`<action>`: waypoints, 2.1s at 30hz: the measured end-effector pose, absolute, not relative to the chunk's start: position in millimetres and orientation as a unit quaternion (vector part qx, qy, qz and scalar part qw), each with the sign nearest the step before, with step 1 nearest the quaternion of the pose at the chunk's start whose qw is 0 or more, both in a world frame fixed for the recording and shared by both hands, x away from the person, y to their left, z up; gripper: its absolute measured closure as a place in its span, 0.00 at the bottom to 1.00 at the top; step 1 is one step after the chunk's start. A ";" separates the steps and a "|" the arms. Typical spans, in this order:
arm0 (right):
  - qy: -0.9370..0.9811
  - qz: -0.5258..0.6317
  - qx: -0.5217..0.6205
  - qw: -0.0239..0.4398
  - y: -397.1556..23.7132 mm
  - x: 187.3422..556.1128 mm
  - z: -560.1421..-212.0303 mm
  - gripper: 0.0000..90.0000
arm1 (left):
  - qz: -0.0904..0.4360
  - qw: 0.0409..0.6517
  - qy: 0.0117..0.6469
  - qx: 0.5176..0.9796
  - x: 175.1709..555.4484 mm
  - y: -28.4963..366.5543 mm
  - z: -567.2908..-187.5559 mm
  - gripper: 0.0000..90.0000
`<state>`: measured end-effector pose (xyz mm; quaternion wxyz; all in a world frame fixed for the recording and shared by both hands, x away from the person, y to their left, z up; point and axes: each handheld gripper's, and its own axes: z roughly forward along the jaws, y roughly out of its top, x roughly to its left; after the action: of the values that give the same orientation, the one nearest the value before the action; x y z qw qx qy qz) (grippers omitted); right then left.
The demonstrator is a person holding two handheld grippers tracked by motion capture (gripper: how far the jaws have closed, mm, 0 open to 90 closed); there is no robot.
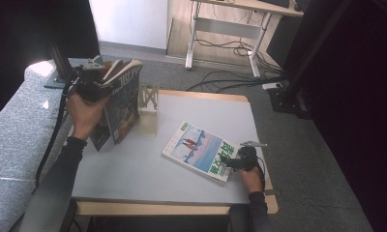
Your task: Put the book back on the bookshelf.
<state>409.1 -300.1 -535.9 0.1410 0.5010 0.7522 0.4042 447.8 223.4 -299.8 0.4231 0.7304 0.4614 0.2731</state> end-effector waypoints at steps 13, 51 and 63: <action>0.752 0.404 0.501 0.141 -300.0 409.0 -535.9 0.00 | 0.285 0.404 0.453 0.742 448.3 217.7 -316.8 0.92; 0.752 0.404 0.502 0.141 -300.0 408.9 -535.8 0.00 | 0.244 0.410 0.448 0.756 402.0 249.9 -378.0 0.80; 0.752 0.404 0.502 0.141 -299.9 408.9 -535.8 0.00 | 0.233 0.391 0.453 0.766 386.9 254.2 -419.0 0.85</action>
<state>408.9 -299.9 -535.8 0.1410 0.5018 0.7516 0.4041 386.9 254.2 -419.0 0.3912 0.7663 0.4533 0.2330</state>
